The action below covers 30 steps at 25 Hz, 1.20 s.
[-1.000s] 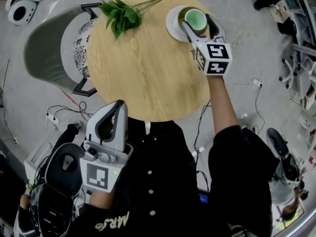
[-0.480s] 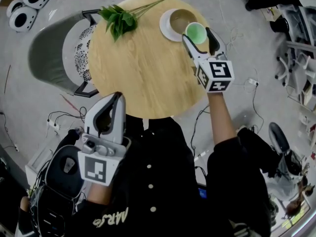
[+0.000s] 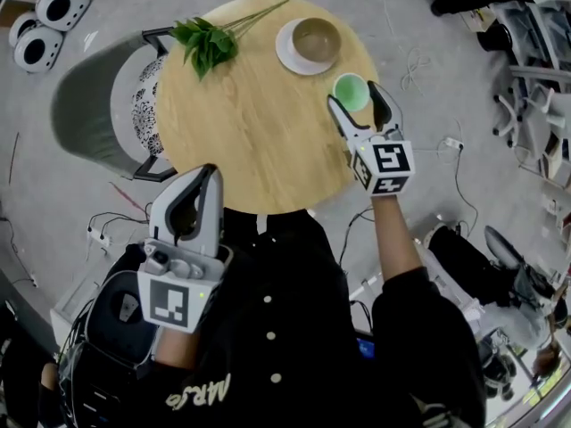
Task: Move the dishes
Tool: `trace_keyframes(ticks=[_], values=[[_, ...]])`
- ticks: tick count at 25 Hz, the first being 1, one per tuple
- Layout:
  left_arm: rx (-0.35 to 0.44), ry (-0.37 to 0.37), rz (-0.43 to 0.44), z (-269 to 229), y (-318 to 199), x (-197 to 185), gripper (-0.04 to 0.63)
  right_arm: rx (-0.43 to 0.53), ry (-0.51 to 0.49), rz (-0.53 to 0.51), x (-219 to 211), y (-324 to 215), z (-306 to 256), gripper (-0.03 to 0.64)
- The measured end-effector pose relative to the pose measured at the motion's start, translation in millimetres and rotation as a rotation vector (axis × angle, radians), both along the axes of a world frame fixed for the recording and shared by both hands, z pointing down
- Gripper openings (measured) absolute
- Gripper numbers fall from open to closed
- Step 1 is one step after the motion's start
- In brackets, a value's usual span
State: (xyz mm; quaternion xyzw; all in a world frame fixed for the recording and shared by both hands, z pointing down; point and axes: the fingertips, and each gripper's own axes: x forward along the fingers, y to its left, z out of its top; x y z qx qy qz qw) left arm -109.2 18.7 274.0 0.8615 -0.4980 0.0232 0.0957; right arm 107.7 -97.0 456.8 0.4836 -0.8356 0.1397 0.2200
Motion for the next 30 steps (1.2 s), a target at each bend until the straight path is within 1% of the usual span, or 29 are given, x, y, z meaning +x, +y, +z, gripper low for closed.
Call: trace_keyframes(ticks=[5,9,16,30], values=[[0.006,0.006,0.027,-4.8,6.3,12.1,0.003,-0.014,-0.012,0.062,19.7,20.5,7.1,0.345],[0.013,0.001,0.046,-6.2,13.2,17.5,0.003,-0.03,0.0,0.102,35.1,36.7,20.9,0.345],[0.01,-0.004,0.055,-4.5,20.7,21.1,0.003,-0.054,0.009,0.116,40.9,51.9,40.2,0.345],[-0.026,-0.017,0.083,12.2,33.0,33.8,0.003,-0.105,0.022,0.152,54.5,79.8,89.2,0.347]])
